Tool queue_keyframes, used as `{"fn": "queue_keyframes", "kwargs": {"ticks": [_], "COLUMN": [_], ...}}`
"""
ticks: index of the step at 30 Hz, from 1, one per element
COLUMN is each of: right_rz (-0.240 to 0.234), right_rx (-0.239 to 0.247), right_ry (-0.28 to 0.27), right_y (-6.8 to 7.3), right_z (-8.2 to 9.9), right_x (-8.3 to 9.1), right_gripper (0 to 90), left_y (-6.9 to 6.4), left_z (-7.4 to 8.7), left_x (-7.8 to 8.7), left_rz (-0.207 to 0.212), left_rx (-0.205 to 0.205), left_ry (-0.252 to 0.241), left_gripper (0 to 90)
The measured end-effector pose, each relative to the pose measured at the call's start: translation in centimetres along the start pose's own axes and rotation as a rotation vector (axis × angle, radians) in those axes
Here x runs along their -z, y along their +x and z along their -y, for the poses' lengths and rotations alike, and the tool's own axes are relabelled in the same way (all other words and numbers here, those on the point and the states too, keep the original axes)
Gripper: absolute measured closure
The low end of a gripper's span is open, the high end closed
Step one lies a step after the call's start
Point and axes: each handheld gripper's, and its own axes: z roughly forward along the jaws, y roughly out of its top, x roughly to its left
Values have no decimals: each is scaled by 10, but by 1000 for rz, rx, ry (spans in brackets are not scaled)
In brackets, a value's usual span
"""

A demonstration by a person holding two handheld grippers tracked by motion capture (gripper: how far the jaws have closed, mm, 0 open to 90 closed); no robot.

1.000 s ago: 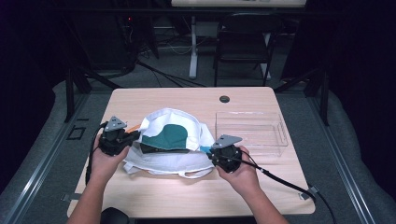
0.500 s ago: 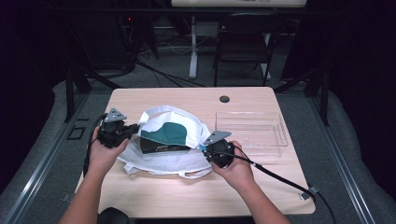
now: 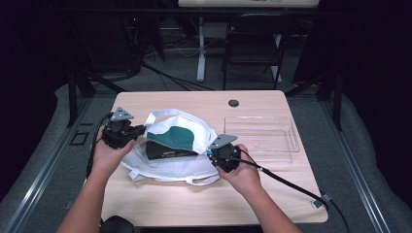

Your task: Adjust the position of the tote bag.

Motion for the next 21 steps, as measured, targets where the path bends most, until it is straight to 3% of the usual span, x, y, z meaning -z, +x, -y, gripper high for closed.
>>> {"fn": "queue_keyframes", "kwargs": {"ticks": [5,11,14,21], "right_rz": [-12,2,23,40], "right_rx": [15,44,81,75], "right_ry": [22,38,43,55], "right_y": [4,9,14,13], "right_z": [-6,-5,-3,0], "right_x": [-4,-9,-8,-16], "right_gripper": [771,754,722,716], "left_y": [2,2,3,2], "left_z": [-3,-5,-4,-4], "left_x": [1,0,2,1], "left_rz": [-1,-3,-2,-3], "left_rx": [5,4,5,-2], "left_ry": [0,8,7,10], "left_gripper": [884,884,884,884]}}
